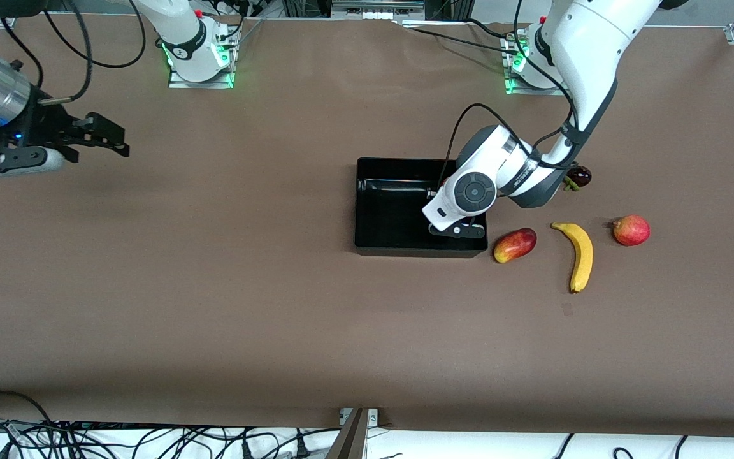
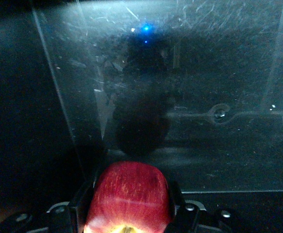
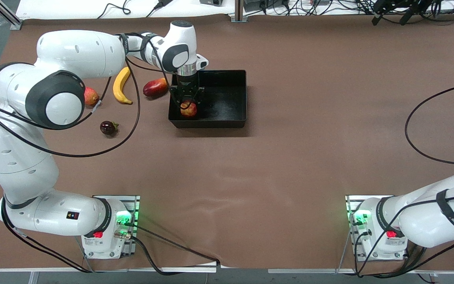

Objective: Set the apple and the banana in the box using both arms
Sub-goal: 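Lower the apple into the box with the left gripper and release it, then move the left gripper to the yellow banana and grasp it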

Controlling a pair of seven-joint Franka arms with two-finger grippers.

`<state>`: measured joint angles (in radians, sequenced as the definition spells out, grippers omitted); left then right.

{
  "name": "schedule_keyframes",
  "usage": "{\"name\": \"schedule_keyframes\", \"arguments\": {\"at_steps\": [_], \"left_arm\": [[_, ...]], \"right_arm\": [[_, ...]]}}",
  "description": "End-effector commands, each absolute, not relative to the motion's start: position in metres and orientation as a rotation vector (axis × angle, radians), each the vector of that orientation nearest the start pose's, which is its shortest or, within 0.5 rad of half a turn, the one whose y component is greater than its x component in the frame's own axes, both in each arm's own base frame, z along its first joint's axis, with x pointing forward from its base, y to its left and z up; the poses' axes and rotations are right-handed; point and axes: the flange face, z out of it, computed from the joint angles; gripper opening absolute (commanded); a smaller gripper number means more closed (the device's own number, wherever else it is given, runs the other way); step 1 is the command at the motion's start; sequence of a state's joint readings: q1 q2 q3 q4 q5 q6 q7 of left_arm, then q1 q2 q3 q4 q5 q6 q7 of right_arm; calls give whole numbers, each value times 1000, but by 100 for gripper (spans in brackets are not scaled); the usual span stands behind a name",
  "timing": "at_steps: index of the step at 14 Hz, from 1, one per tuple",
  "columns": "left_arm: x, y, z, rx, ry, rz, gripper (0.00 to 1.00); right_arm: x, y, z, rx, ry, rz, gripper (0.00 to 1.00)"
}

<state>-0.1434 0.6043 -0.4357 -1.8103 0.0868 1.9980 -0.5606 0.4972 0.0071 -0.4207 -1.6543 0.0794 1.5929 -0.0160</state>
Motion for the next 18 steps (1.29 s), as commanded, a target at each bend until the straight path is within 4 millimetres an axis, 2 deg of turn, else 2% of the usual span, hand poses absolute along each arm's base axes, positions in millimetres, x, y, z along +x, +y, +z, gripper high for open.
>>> {"name": "schedule_keyframes", "arguments": {"at_steps": [1, 3, 4, 6, 8, 9, 11, 12, 14, 16, 17, 18], "left_arm": [[517, -322, 207, -3015, -27, 584, 100], [521, -322, 225, -3016, -45, 562, 100], [525, -316, 243, -3009, -48, 549, 100], [547, -302, 299, -3008, -85, 506, 100], [586, -255, 348, -3000, -142, 536, 100], [604, -222, 356, -3019, -109, 540, 100], [631, -151, 343, -2955, 92, 484, 100], [642, -122, 331, -2901, 182, 445, 100], [655, -70, 295, -2915, 250, 463, 100], [665, -22, 260, -2959, 391, 466, 100], [668, -7, 246, -2979, 484, 450, 100], [667, 7, 234, -2998, 507, 421, 100]], "right_arm": [[537, 44, 585, -3097, -172, 118, 100], [531, 45, 584, -3102, -175, 121, 100], [528, 45, 588, -3105, -175, 114, 100], [527, 43, 588, -3106, -168, 123, 100], [526, 45, 591, -3107, -168, 126, 100], [527, 46, 594, -3108, -159, 114, 100], [528, 48, 602, -3111, -112, 88, 100], [528, 48, 604, -3115, -102, 81, 100], [528, 45, 605, -3152, -103, 77, 100], [529, 45, 606, -3168, -92, 58, 100], [530, 52, 607, -3170, -114, 48, 100], [534, 51, 611, -3168, -111, 31, 100]]}}
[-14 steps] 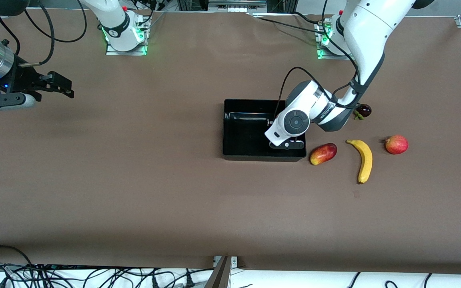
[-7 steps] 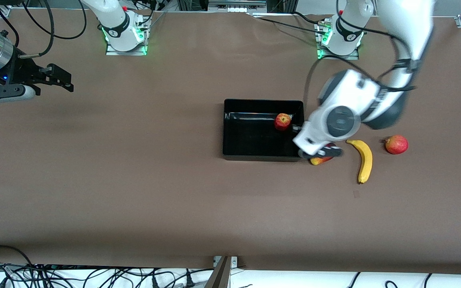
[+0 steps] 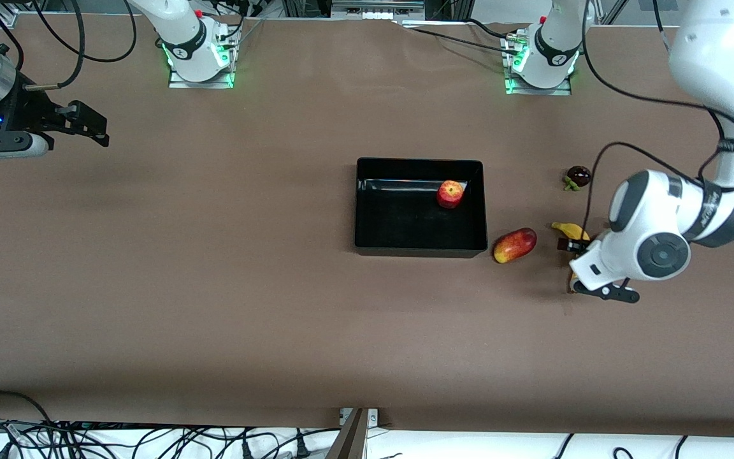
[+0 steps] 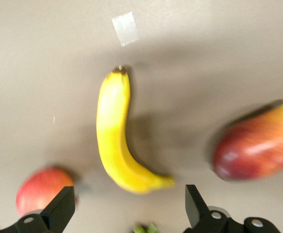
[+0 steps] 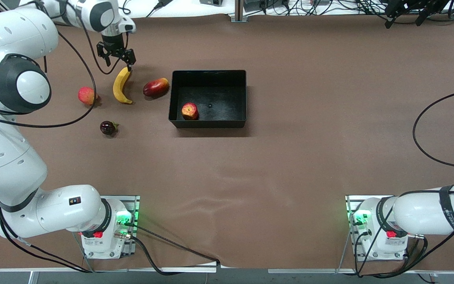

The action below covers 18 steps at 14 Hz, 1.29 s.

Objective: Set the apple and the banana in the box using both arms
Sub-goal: 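Move the left gripper to the yellow banana and grasp it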

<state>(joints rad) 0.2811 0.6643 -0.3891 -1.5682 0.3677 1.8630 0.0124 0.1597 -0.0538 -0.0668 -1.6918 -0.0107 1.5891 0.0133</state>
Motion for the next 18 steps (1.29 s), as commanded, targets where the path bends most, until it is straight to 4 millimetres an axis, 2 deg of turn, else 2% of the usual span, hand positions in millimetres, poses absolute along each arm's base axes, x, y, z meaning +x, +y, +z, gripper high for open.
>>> {"name": "schedule_keyframes", "arguments": {"at_steps": [1, 2, 3, 4, 5, 7, 10, 12, 13, 14, 15, 16, 18], "left_arm": [[667, 12, 226, -3015, 526, 361, 100], [663, 10, 217, -3022, 542, 332, 100], [660, 13, 210, -3030, 541, 317, 92], [656, 14, 203, -3031, 544, 322, 58], [654, 13, 201, -3031, 549, 331, 29], [649, 11, 194, -3026, 581, 358, 0], [646, 16, 180, -3001, 603, 385, 0], [650, 15, 192, -2992, 599, 380, 0], [651, 11, 209, -2988, 593, 387, 0], [652, -4, 233, -2984, 607, 401, 0], [654, -33, 263, -2993, 646, 409, 0], [656, -53, 290, -3000, 671, 442, 0], [657, -100, 343, -3084, 638, 485, 0]], "right_arm": [[541, 53, 606, -3165, -111, 46, 100], [543, 56, 606, -3166, -120, 46, 100], [544, 60, 609, -3170, -130, 31, 100], [546, 60, 608, -3167, -126, 16, 100], [550, 52, 611, -3157, -99, -21, 100], [554, 51, 616, -3152, -93, -72, 100], [557, 50, 612, -3162, -97, -75, 100], [558, 51, 612, -3161, -95, -85, 100], [558, 50, 614, -3162, -95, -97, 100], [558, 50, 614, -3162, -95, -97, 100], [558, 49, 614, -3162, -93, -95, 100], [559, 48, 614, -3160, -88, -104, 100], [564, 51, 610, -3158, -93, -119, 100]]}}
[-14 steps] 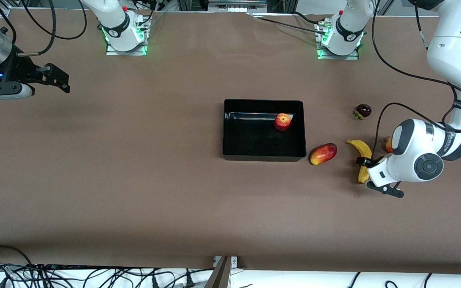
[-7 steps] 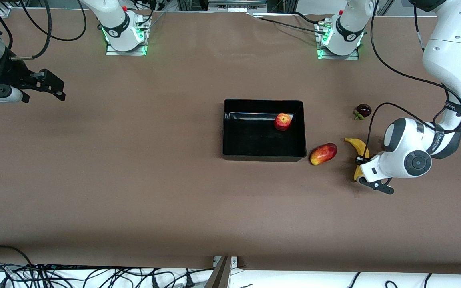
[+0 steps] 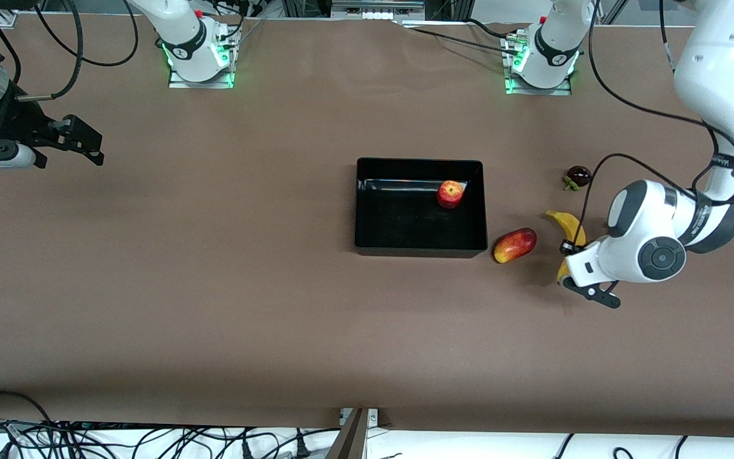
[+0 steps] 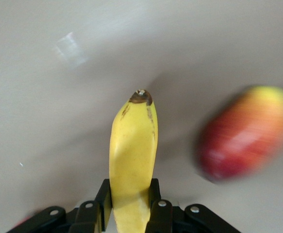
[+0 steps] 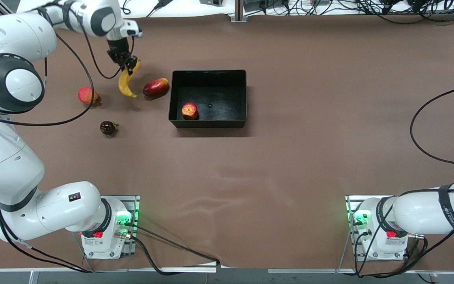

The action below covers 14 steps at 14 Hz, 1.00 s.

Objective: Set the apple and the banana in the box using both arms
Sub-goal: 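Carry the banana into the black box and open the left gripper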

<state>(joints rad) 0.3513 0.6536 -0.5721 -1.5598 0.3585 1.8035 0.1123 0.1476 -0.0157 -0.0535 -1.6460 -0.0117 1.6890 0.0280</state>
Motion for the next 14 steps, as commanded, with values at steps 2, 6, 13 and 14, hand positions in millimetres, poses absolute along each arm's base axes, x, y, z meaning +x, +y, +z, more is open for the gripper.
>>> {"name": "schedule_keyframes", "arguments": {"at_steps": [2, 6, 13, 14], "left_arm": [[645, -163, 358, -3136, 579, 505, 0], [591, -328, 326, -3092, 416, 497, 0], [564, -393, 231, -3175, 396, 496, 0], [560, -396, 217, -3156, 405, 515, 0]], "right_arm": [[563, 51, 609, -3158, -93, -109, 100], [564, 51, 608, -3154, -92, -111, 100], [564, 50, 608, -3153, -90, -106, 100], [564, 50, 608, -3153, -90, -106, 100]]}}
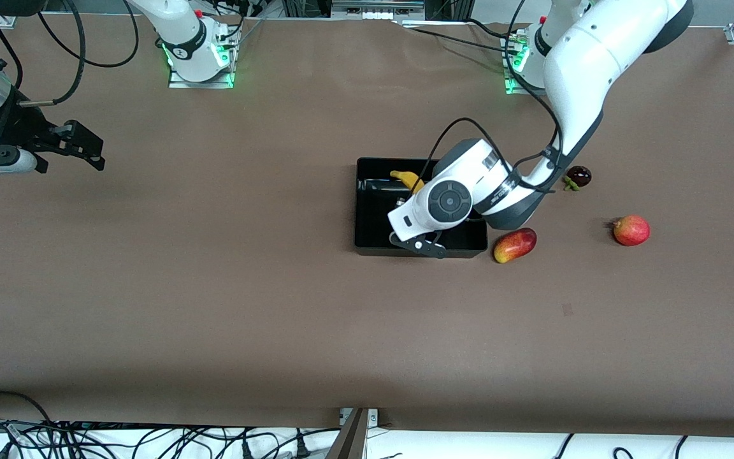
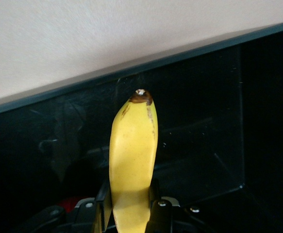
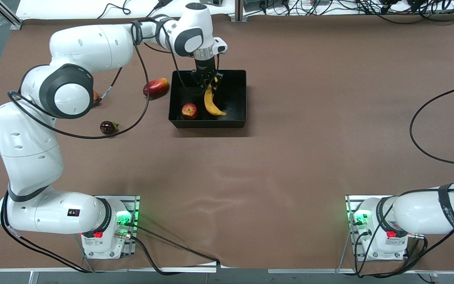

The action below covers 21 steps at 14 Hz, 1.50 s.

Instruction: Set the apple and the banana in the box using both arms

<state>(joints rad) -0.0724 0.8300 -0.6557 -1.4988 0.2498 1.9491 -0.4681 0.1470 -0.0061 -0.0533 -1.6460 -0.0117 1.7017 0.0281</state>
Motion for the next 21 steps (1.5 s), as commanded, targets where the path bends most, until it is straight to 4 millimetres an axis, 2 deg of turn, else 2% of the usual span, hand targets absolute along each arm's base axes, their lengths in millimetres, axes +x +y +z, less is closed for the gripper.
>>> {"name": "schedule_keyframes", "arguments": {"at_steps": [1, 2, 3, 5, 6, 7, 8, 10, 12, 14, 15, 16, 17, 18, 20, 21], "left_arm": [[555, -401, 212, -3140, 423, 516, 2], [556, -402, 212, -3140, 416, 513, 27], [560, -397, 216, -3146, 403, 507, 99], [573, -389, 246, -3165, 372, 454, 100], [585, -376, 275, -3169, 340, 404, 100], [598, -359, 304, -3170, 297, 358, 100], [613, -336, 343, -3170, 244, 294, 100], [627, -291, 419, -3146, 158, 200, 100], [631, -252, 469, -3104, 71, 219, 100], [635, -214, 502, -3084, 91, 277, 100], [634, -193, 513, -3080, 213, 299, 100], [627, -177, 536, -3048, 310, 247, 100], [627, -151, 541, -3035, 325, 247, 100], [616, -140, 556, -3049, 325, 238, 100], [598, -94, 575, -3109, 158, 191, 100], [583, -82, 575, -3117, 115, 182, 100]], "right_arm": [[563, 50, 609, -3151, -89, -108, 100], [563, 50, 609, -3151, -89, -108, 100], [563, 51, 609, -3151, -89, -108, 100], [563, 50, 609, -3151, -89, -108, 100], [564, 50, 608, -3151, -85, -106, 100], [563, 50, 609, -3151, -89, -108, 100], [563, 50, 609, -3151, -89, -108, 100], [563, 50, 609, -3151, -87, -110, 100], [563, 51, 609, -3149, -89, -110, 100], [563, 50, 609, -3151, -89, -110, 100], [563, 50, 609, -3151, -89, -110, 100], [564, 51, 608, -3149, -92, -108, 100], [563, 50, 609, -3151, -89, -110, 100], [563, 51, 609, -3151, -89, -110, 100], [563, 51, 609, -3149, -89, -110, 100], [563, 51, 609, -3149, -89, -110, 100]]}}
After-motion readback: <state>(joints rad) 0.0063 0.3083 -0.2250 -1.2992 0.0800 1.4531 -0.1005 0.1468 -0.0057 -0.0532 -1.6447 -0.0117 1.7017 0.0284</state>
